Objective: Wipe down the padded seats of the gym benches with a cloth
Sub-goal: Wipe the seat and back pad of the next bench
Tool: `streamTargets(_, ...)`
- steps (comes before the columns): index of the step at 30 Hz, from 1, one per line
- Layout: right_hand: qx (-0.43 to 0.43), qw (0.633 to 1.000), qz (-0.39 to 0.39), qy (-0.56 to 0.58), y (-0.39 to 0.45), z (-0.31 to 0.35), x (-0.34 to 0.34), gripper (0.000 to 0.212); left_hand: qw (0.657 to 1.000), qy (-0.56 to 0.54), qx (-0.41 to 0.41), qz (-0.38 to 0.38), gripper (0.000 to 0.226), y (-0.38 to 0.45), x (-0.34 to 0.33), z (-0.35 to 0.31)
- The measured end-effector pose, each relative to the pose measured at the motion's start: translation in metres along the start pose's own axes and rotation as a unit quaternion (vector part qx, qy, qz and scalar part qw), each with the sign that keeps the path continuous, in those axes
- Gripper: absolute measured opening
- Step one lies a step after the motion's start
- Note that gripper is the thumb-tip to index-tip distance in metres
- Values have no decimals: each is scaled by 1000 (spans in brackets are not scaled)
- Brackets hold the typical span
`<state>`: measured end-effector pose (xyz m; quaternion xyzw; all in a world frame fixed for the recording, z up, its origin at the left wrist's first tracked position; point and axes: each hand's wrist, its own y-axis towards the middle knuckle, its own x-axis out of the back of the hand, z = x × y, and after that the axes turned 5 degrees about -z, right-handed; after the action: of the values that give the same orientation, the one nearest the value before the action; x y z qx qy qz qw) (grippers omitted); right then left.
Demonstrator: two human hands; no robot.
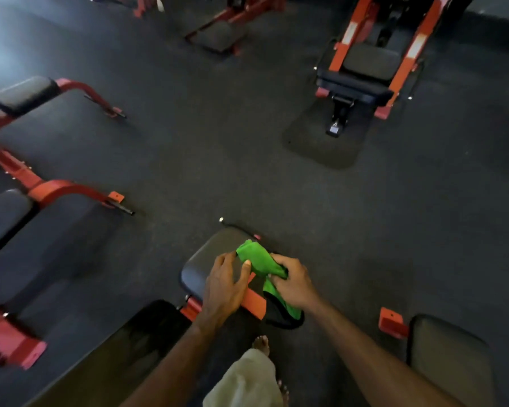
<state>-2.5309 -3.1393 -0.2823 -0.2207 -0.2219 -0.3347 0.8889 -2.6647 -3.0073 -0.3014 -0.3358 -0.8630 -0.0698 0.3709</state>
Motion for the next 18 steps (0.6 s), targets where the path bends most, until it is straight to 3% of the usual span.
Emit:
streamTargets(8, 7, 999, -41, -6, 97, 5, 87, 43, 997, -48, -56, -13, 24, 110, -35, -70)
streamTargets(18, 39, 999, 17, -7, 279, -27, 154, 33, 997, -38, -27, -68, 30, 260, -103, -122)
